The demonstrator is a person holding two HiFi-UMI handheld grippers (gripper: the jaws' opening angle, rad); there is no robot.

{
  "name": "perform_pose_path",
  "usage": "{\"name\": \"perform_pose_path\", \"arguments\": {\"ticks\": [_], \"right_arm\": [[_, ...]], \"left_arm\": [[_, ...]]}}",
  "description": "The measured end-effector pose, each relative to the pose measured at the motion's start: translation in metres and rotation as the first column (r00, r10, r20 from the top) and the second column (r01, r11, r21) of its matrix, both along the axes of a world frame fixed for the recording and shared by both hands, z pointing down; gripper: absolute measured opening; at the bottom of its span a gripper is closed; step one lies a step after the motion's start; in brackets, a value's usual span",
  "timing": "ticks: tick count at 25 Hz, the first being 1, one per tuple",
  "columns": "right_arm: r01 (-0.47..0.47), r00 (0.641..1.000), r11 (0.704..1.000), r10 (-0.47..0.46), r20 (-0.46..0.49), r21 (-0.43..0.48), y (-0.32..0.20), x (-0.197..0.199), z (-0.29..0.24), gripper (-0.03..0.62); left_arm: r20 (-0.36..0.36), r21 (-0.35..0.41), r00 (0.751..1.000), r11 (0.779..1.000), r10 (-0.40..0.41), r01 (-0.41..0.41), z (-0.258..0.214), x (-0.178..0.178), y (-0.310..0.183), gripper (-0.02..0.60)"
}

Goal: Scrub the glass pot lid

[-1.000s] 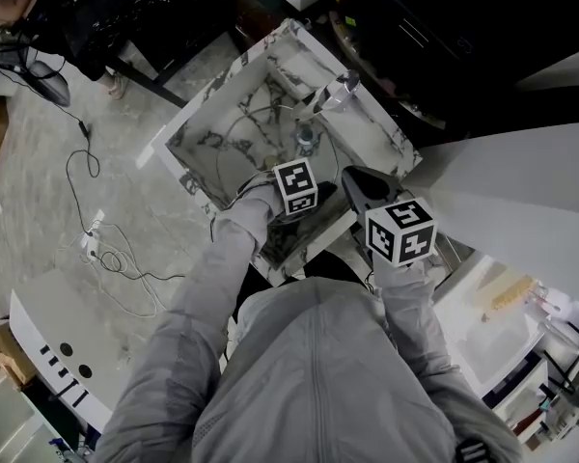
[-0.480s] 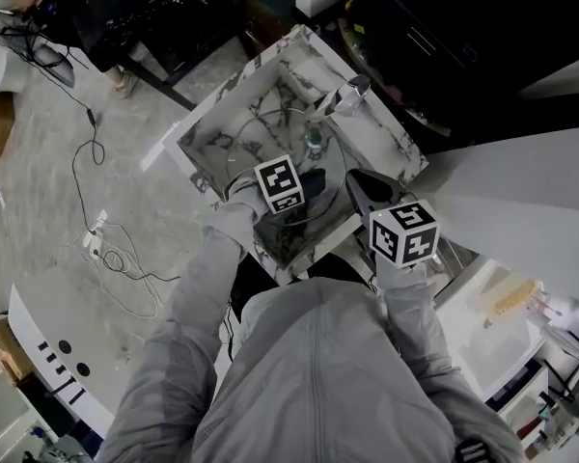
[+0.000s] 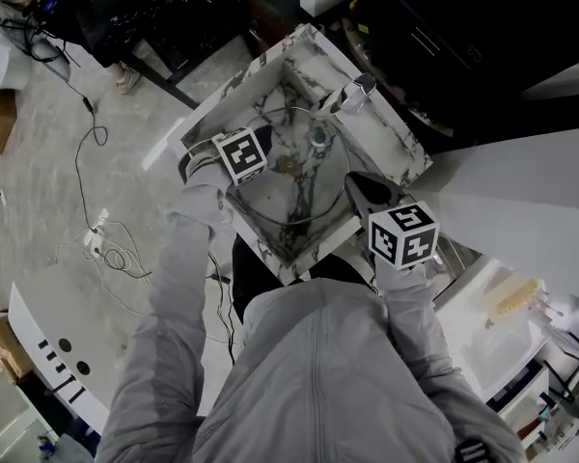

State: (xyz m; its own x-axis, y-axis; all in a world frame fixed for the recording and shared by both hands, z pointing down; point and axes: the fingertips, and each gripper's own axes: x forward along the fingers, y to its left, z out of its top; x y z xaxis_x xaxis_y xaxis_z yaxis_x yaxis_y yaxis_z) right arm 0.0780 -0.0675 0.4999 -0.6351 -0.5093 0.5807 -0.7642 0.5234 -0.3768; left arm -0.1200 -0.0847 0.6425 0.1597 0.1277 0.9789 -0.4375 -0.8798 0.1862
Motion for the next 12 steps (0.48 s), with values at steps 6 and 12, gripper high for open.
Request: {"name": "perform_pose_path", "arguments": {"ticks": [6,12], "right_arm": [[-0.016,1.0,1.0,0.016,0.002,-0.017,0.001,0.004,0.006,0.035],[-0.036,0.999,0.999,0.036,0.004,-0.024,-0.002,0.012,0.008,0.035]], "left_arm": [[0.144,-0.064,0.984,0.993,0.108,-0.1,0.038,-0.023,0.015,0.066],[0.16,-0.159,0.968,0.973,0.193,-0.168,0.059,-0.015,0.041,0.066]]}}
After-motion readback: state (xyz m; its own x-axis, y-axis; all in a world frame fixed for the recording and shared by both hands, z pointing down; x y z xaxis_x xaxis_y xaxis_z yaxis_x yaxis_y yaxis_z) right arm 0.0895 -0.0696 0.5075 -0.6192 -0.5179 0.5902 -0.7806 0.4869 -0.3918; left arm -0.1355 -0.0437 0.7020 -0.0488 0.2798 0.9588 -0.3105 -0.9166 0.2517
